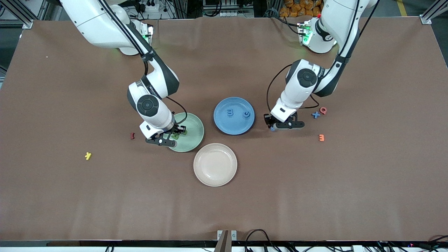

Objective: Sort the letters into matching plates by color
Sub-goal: 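Drop the green B on the green plate while the left gripper carries 6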

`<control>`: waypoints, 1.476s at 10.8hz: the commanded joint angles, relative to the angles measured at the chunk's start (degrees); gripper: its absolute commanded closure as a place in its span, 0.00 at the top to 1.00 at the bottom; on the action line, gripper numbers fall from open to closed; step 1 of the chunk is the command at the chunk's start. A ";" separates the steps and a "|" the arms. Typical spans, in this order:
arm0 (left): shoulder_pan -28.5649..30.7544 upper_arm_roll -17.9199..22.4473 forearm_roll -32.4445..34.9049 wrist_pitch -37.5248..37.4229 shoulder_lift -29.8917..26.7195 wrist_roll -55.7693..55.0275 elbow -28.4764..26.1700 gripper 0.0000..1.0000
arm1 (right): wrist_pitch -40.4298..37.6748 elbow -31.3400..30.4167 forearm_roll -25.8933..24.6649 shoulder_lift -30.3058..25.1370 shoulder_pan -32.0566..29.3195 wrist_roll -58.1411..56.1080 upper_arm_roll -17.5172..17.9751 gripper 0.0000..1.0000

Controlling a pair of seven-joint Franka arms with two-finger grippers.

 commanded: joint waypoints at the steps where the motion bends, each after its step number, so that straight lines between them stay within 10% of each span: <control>1: -3.66 0.59 -1.48 -0.03 2.89 -5.21 3.64 0.00 | -0.68 0.95 0.68 0.34 -0.28 1.92 -0.35 1.00; 16: -10.26 -1.17 -0.69 0.06 5.61 -24.54 11.28 0.00 | -4.46 5.43 0.06 -0.36 -10.99 -36.47 -14.41 1.00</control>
